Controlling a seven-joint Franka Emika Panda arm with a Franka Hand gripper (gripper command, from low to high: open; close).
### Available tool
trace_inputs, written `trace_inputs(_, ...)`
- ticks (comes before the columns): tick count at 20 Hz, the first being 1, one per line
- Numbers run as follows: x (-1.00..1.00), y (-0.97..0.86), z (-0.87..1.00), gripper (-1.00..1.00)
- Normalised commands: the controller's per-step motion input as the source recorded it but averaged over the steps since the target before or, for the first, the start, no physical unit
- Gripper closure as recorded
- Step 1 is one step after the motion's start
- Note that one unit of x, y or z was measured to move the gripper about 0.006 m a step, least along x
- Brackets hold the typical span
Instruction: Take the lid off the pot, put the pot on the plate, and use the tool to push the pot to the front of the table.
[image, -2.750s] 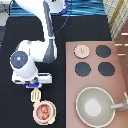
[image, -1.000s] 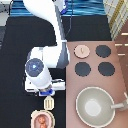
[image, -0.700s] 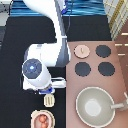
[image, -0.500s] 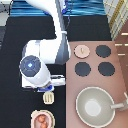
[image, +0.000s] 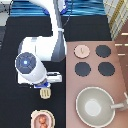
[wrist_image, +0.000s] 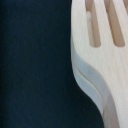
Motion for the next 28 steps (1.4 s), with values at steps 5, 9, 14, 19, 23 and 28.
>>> trace_inputs(5, -1.0, -0.13, -0.74, 1.0)
trace_inputs(9, -1.0, -0.21, -0.92, 1.0)
trace_inputs(14, -1.0, 0.04, -0.35, 1.0)
trace_inputs(19, -0.91, 0.41, 0.8, -1.0)
trace_inputs(23, -0.94, 0.33, 0.79, -1.0)
trace_inputs(28, -1.0, 0.21, 0.61, -1.0)
